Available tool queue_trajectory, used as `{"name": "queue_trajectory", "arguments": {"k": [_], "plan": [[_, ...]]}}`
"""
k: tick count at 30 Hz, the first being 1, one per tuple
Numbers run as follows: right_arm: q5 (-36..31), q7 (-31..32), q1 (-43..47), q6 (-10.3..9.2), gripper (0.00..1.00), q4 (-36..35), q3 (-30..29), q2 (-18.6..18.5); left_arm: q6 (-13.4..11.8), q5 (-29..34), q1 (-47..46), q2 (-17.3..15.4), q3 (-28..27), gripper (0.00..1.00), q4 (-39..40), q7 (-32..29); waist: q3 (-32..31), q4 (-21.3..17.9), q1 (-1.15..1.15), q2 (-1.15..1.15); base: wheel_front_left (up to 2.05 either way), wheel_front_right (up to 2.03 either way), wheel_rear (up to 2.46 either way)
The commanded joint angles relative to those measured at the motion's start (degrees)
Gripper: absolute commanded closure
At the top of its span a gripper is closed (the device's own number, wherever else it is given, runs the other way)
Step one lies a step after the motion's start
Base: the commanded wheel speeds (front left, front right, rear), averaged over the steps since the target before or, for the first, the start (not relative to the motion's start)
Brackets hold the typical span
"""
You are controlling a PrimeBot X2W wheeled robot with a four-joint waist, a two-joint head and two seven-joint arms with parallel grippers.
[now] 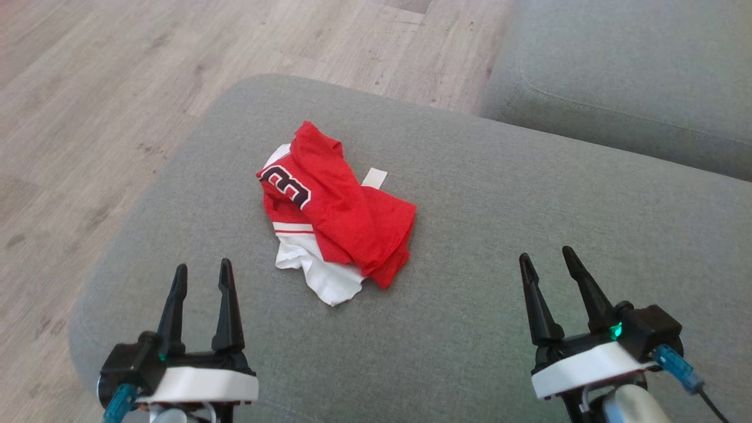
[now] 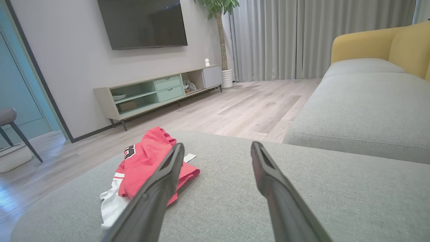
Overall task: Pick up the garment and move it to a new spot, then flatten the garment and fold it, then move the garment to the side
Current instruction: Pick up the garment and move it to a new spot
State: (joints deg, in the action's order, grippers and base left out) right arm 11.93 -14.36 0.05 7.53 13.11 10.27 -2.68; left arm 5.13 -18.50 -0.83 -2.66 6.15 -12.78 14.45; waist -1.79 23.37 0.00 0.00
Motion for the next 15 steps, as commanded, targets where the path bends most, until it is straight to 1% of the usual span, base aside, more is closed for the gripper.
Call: {"name": "queue_trajectory", "arguments": {"k": [1, 4, 8, 11, 13, 15], "plan": [[-0.2, -0.6, -1.5, -0.04, 0.00, -1.7, 1.1, -0.2, 0.3, 0.7, -1.8, -0.2, -1.9, 0.00, 1.8, 0.5, 0.3, 0.3, 0.00, 0.00, 0.00, 0.00, 0.00], [-0.7, -0.6, -1.8, -0.04, 0.00, -1.7, 1.1, -0.2, 0.5, 0.8, -2.2, -0.2, -2.3, 0.00, 1.9, 0.5, 1.1, 0.3, 0.00, 0.00, 0.00, 0.00, 0.00], [-1.2, -0.6, -2.6, -0.04, 0.00, -1.7, 0.6, -0.2, 1.1, 2.1, -4.0, -0.3, -1.6, 0.00, 1.2, 0.5, 2.9, -0.9, 0.00, 0.00, 0.00, 0.00, 0.00], [-1.8, -0.6, -3.5, -0.04, 0.00, -2.0, -0.1, -0.2, 1.7, 2.3, -7.1, -1.1, 0.2, 0.00, -1.2, 0.2, 4.9, -1.9, 0.00, 0.00, 0.00, 0.00, 0.00], [-2.4, -0.6, -4.0, -0.04, 0.00, -2.2, -0.7, -0.2, 2.1, 1.6, -10.7, -2.0, 2.2, 0.00, -3.3, -1.8, 6.4, -2.5, 0.00, 0.00, 0.00, 0.00, 0.00], [-3.2, -0.6, -4.7, -0.04, 0.00, -2.5, -1.1, -0.2, 2.2, 1.0, -15.0, -3.3, 4.7, 0.00, -5.0, -5.3, 8.1, -3.3, 0.00, 0.00, 0.00, 0.00, 0.00]]}}
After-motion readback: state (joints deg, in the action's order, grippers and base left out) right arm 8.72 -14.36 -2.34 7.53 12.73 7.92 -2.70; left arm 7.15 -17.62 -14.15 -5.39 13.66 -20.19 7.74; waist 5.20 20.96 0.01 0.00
